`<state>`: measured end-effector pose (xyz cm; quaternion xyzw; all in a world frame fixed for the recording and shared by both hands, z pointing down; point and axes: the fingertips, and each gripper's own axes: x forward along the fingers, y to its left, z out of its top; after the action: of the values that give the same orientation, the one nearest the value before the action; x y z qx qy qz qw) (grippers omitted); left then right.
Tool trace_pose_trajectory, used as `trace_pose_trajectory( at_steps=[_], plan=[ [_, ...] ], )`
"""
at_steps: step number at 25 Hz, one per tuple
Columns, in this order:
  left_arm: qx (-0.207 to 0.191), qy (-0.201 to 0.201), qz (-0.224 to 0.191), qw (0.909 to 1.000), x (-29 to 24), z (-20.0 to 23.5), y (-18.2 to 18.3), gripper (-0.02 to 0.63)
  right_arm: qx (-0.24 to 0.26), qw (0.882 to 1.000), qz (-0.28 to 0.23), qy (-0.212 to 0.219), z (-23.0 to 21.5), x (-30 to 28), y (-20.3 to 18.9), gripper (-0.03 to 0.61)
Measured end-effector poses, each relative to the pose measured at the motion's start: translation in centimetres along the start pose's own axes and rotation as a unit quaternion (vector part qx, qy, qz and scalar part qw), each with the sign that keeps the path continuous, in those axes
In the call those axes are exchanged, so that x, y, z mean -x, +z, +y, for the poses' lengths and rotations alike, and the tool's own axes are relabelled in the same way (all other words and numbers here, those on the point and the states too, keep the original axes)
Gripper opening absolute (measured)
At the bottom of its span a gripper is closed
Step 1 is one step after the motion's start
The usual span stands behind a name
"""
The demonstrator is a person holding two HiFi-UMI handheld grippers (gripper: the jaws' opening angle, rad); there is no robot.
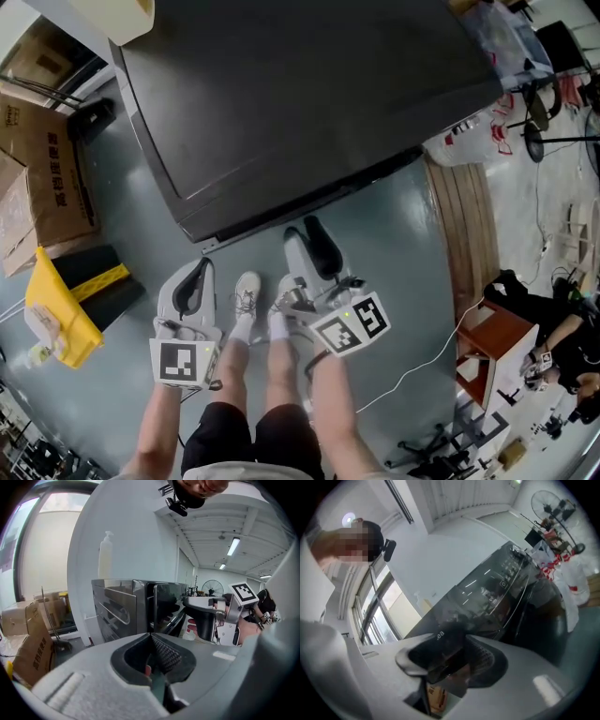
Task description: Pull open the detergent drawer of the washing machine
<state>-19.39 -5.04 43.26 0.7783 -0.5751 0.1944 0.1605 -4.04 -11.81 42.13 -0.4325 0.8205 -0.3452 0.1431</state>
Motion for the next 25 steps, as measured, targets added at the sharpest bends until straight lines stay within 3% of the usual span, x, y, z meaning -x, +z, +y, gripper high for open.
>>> trace_pose_trajectory(
  at_steps=[5, 10, 15, 25],
  plan=[
    [0.000, -0.007, 0.008, 0.9999, -0.7, -0.1, -1.6, 0.011, -0.069, 0.997, -0.028, 0.035, -0.8, -0.3, -0.2, 0.273],
    [-0.001, -0.012, 0.020, 0.9997, -1.3, -0.1, -3.0, 0.011, -0.118, 0.989, -0.062, 0.059, -1.0, -0.7, 0.1, 0.325],
    [0.001, -0.014, 0.031, 0.9994, -1.6, -0.2, -4.0, 0.011, -0.156, 0.980, -0.097, 0.074, -0.8, -0.8, 0.5, 0.344],
    [0.002, -0.017, 0.044, 0.9989, -1.8, 0.2, -5.1, 0.011, -0.185, 0.971, -0.128, 0.081, -0.2, -1.6, 0.2, 0.344]
  ],
)
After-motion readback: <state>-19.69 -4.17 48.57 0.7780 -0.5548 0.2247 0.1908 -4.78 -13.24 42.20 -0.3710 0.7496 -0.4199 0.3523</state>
